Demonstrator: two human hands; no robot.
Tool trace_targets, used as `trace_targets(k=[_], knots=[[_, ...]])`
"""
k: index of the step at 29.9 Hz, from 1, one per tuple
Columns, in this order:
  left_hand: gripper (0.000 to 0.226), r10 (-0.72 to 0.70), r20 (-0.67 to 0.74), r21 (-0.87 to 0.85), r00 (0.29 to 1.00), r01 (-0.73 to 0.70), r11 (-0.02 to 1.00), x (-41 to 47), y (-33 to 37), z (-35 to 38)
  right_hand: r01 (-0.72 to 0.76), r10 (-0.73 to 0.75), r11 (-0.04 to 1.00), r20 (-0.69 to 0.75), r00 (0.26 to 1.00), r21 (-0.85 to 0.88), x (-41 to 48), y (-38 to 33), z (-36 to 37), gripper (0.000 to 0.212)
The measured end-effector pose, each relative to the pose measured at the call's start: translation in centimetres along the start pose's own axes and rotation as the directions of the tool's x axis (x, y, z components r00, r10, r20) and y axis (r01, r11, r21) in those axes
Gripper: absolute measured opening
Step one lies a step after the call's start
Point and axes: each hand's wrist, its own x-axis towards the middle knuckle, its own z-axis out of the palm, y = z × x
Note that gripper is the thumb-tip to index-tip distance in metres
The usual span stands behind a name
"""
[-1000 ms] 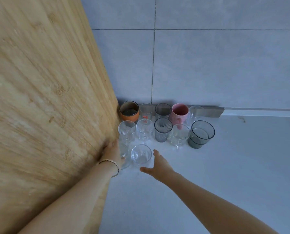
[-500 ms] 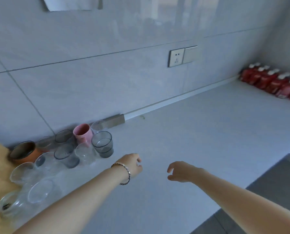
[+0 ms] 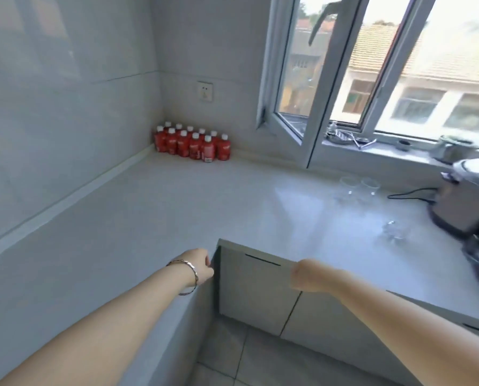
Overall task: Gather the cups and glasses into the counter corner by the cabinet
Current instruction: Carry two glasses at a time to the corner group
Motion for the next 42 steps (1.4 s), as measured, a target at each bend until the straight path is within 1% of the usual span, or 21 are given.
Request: trace_targets(k=[3, 4, 6, 7, 11, 14, 19, 22, 24, 26, 29, 31, 33, 35, 36, 38, 39, 42], knots=[[0.029, 0.099, 0.036, 0.054, 0.994, -0.101, 0.993, 4.1, 6.4, 0.5, -0.070, 0.071, 0.997, -0.039, 0.997, 0.017, 0.9, 6.0, -2.5, 0.036], [0.029, 0.116, 0.056, 0.064, 0.992, -0.120, 0.991, 5.1, 8.0, 0.9, -0.081, 0.082, 0.997, -0.037, 0.996, 0.019, 1.2, 7.5, -3.0, 0.037], [0.031, 0.172, 0.103, 0.108, 0.980, -0.183, 0.977, 8.1, 11.8, 2.1, -0.148, 0.149, 0.988, -0.026, 0.988, 0.053, 2.4, 11.3, -3.8, 0.040], [0.032, 0.184, 0.131, 0.119, 0.974, -0.199, 0.973, 8.2, 12.4, 2.2, -0.162, 0.164, 0.984, -0.018, 0.986, 0.069, 2.4, 11.8, -4.0, 0.041], [0.037, 0.291, 0.230, 0.175, 0.929, -0.333, 0.926, 15.7, 19.8, 3.0, -0.283, 0.288, 0.949, -0.019, 0.957, 0.138, 6.6, 18.0, -6.5, 0.041], [0.038, 0.352, 0.292, 0.195, 0.889, -0.416, 0.888, 20.9, 25.0, 2.6, -0.373, 0.382, 0.902, -0.001, 0.924, 0.218, 9.7, 22.0, -9.2, 0.042], [0.037, 0.411, 0.348, 0.205, 0.843, -0.496, 0.844, 28.5, 32.0, 2.5, -0.501, 0.537, 0.806, -0.032, 0.843, 0.315, 14.2, 28.1, -12.5, 0.042], [0.036, 0.419, 0.371, 0.200, 0.829, -0.512, 0.835, 32.2, 35.0, 3.0, -0.564, 0.650, 0.720, -0.110, 0.752, 0.404, 17.4, 31.5, -13.7, 0.043], [0.035, 0.396, 0.400, 0.210, 0.827, -0.503, 0.839, 34.7, 37.1, 4.1, -0.596, 0.710, 0.658, -0.118, 0.694, 0.460, 20.5, 34.3, -14.9, 0.050], [0.034, 0.375, 0.408, 0.210, 0.833, -0.485, 0.849, 36.1, 38.2, 4.6, -0.602, 0.732, 0.618, -0.091, 0.675, 0.506, 22.9, 35.8, -15.8, 0.062], [0.033, 0.341, 0.383, 0.195, 0.859, -0.436, 0.879, 38.3, 40.3, 5.7, -0.607, 0.729, 0.597, -0.040, 0.683, 0.525, 26.7, 38.8, -16.5, 0.083], [0.033, 0.313, 0.357, 0.165, 0.880, -0.389, 0.906, 39.5, 41.7, 6.4, -0.603, 0.704, 0.625, -0.025, 0.709, 0.495, 28.2, 40.1, -16.2, 0.083], [0.039, 0.260, 0.331, 0.093, 0.907, -0.305, 0.948, 40.6, 43.6, 7.1, -0.572, 0.654, 0.683, -0.032, 0.755, 0.454, 28.9, 41.3, -16.0, 0.078], [0.057, 0.207, 0.270, -0.007, 0.940, -0.213, 0.977, 42.5, 47.1, 8.6, -0.525, 0.591, 0.747, -0.046, 0.805, 0.407, 29.6, 43.5, -15.7, 0.072], [0.068, 0.203, 0.219, -0.056, 0.954, -0.196, 0.979, 42.9, 48.4, 8.8, -0.496, 0.556, 0.781, -0.062, 0.829, 0.380, 29.5, 43.7, -15.6, 0.070], [0.078, 0.190, 0.106, -0.129, 0.976, -0.176, 0.976, 44.2, 51.3, 9.2, -0.440, 0.491, 0.832, -0.077, 0.868, 0.338, 29.6, 44.4, -15.6, 0.071], [0.083, 0.169, 0.073, -0.158, 0.983, -0.155, 0.975, 45.0, 52.6, 9.4, -0.413, 0.461, 0.851, -0.084, 0.884, 0.325, 29.6, 44.8, -15.6, 0.074], [0.105, 0.094, 0.061, -0.199, 0.994, -0.080, 0.977, 47.2, 55.4, 10.4, -0.359, 0.400, 0.874, -0.064, 0.914, 0.328, 29.8, 46.4, -16.3, 0.078]])
